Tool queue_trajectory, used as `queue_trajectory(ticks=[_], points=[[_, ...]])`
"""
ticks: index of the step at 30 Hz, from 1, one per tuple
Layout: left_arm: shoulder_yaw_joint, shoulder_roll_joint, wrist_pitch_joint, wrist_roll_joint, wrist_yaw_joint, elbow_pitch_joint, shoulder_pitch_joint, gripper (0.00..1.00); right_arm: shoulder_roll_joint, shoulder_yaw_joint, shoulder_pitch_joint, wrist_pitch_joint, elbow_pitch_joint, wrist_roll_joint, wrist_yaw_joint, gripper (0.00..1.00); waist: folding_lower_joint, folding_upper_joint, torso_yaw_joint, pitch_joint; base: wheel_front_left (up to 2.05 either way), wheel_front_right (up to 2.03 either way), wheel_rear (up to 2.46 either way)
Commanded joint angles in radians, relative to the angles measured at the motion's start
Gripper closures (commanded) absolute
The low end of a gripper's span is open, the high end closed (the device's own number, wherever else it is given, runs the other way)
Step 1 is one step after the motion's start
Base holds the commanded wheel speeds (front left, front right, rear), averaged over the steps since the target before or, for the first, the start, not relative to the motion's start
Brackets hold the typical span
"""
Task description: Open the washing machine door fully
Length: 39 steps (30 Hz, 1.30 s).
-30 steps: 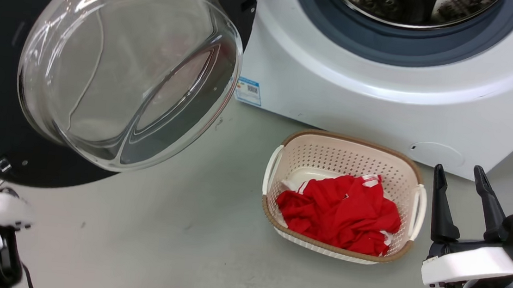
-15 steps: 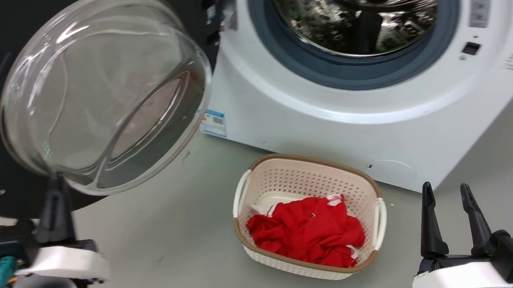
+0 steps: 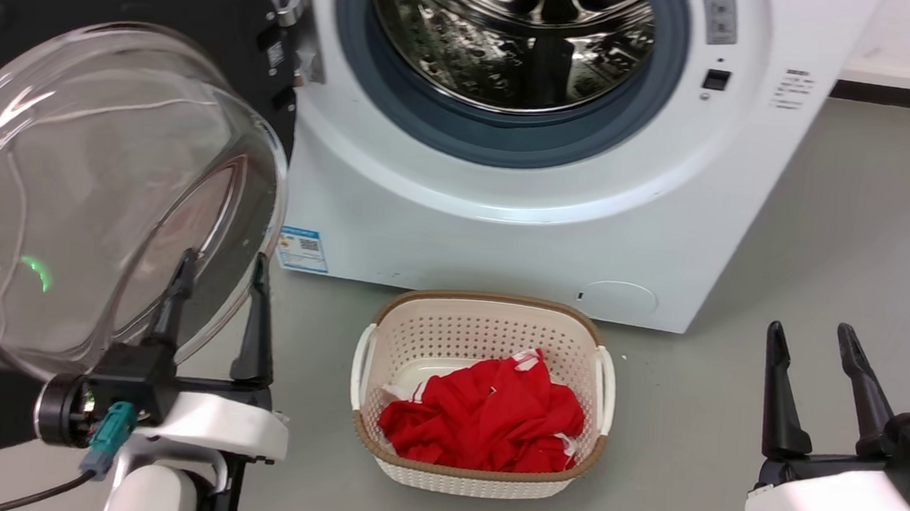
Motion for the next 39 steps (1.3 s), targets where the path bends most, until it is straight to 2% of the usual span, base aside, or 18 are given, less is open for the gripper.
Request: queue_trajectory(ticks=[1,14,39], points=[[-0.010,0.000,-0.002,0.011,-0.003,0.008,-0.013,0.00,0.002,-0.005,0.011,0.001,-0.012,-0.013,0.000,0.00,0.0000,0.0000,-0.028,-0.006,0.00,0.00,0.00],[-0.033,-0.001,-0.002,0.042,0.012,0.067,0.008,0.00,0.002,0.006,0.053,0.002,-0.014,0.001,0.000,0.00,0.0000,0.0000,-0.091,0.001,0.00,0.00,0.00],[-0.023,-0.001,-0.002,0.046,0.012,0.069,0.017,0.00,0.002,0.020,0.025,-0.010,0.003,0.012,0.000,0.00,0.0000,0.0000,-0.082,0.006,0.00,0.00,0.00]])
